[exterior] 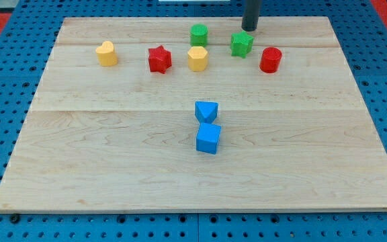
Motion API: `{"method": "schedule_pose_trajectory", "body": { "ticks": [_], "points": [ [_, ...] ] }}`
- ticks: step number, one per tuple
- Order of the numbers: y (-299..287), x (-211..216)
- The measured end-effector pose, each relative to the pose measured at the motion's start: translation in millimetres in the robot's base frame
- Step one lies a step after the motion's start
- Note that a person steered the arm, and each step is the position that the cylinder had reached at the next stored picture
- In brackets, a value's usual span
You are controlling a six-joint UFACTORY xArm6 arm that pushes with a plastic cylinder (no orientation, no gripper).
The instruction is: Push the green star towards the bottom right
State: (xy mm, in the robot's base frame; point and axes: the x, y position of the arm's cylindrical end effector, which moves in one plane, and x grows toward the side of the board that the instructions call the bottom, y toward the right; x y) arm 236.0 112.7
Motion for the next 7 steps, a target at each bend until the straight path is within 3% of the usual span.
{"method": "schedule_pose_trajectory", "body": {
  "ticks": [2, 7],
  "points": [
    [-56.7, 80.6],
    [-4.4, 222.3]
  ]
}}
